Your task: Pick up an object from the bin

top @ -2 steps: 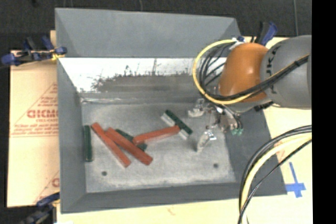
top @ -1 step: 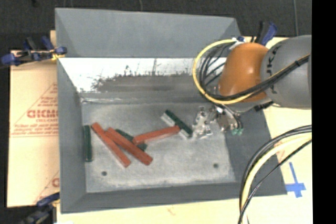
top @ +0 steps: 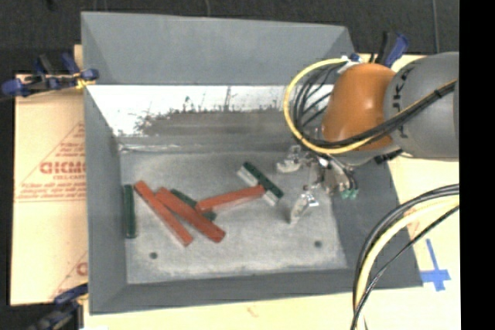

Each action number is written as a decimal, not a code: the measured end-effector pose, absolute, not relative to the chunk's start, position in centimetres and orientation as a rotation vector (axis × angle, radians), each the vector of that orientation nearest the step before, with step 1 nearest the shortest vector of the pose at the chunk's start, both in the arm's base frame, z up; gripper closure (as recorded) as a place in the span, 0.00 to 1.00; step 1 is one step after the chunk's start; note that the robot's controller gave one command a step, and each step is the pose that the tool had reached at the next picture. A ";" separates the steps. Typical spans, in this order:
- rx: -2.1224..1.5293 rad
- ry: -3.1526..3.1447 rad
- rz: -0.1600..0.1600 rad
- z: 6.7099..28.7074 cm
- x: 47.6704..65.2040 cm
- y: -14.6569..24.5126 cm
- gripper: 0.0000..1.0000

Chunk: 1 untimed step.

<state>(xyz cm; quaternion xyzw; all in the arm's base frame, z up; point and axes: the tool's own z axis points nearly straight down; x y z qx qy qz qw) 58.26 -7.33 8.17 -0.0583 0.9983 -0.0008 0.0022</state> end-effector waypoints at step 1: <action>-0.185 3.133 -0.002 8.2 58.3 -7.3 1.00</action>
Offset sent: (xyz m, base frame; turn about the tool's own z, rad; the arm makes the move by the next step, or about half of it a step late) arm 0.0000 0.0000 0.0000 0.0000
